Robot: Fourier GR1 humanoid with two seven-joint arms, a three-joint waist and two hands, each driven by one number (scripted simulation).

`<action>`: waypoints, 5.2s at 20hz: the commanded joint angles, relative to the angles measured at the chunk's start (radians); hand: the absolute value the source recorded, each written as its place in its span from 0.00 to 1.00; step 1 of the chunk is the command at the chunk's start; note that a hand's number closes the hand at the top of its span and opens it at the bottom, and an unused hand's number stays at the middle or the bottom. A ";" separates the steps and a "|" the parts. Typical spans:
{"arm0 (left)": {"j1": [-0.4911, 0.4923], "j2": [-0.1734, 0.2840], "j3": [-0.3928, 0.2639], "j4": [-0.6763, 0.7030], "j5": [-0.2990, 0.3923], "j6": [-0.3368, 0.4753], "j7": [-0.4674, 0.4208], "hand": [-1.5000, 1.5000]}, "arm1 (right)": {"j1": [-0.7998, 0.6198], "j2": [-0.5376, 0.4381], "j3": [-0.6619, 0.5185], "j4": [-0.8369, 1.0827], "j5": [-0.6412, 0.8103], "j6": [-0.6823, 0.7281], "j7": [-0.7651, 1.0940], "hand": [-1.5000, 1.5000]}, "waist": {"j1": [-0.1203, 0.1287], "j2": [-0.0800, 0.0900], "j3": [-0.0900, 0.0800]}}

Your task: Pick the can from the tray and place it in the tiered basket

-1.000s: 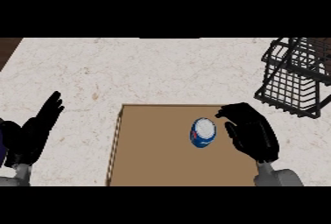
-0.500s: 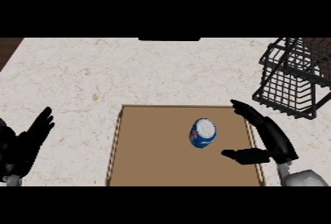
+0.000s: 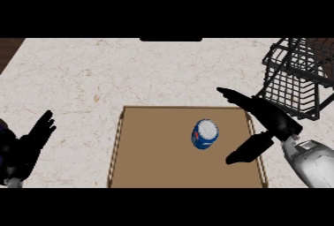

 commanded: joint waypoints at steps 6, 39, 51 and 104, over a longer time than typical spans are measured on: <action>-0.038 -0.056 0.021 0.062 -0.050 -0.007 -0.005 0.50 | -0.201 0.091 -0.034 0.057 -0.115 0.145 0.319 0.00 | -0.004 0.004 -0.001; -0.077 -0.133 0.206 0.077 -0.170 -0.147 0.056 0.50 | -0.035 0.215 -0.161 0.089 0.070 0.363 0.345 0.00 | -0.009 0.003 0.000; 0.007 -0.203 0.214 -0.011 -0.249 -0.158 0.055 0.50 | -0.040 0.382 -0.141 0.111 0.209 0.315 0.376 0.00 | -0.008 0.002 -0.001; -0.011 -0.230 0.281 -0.058 -0.301 -0.238 0.101 0.50 | -0.708 0.518 0.012 0.241 1.378 -0.165 1.009 1.00 | 0.025 -0.001 -0.001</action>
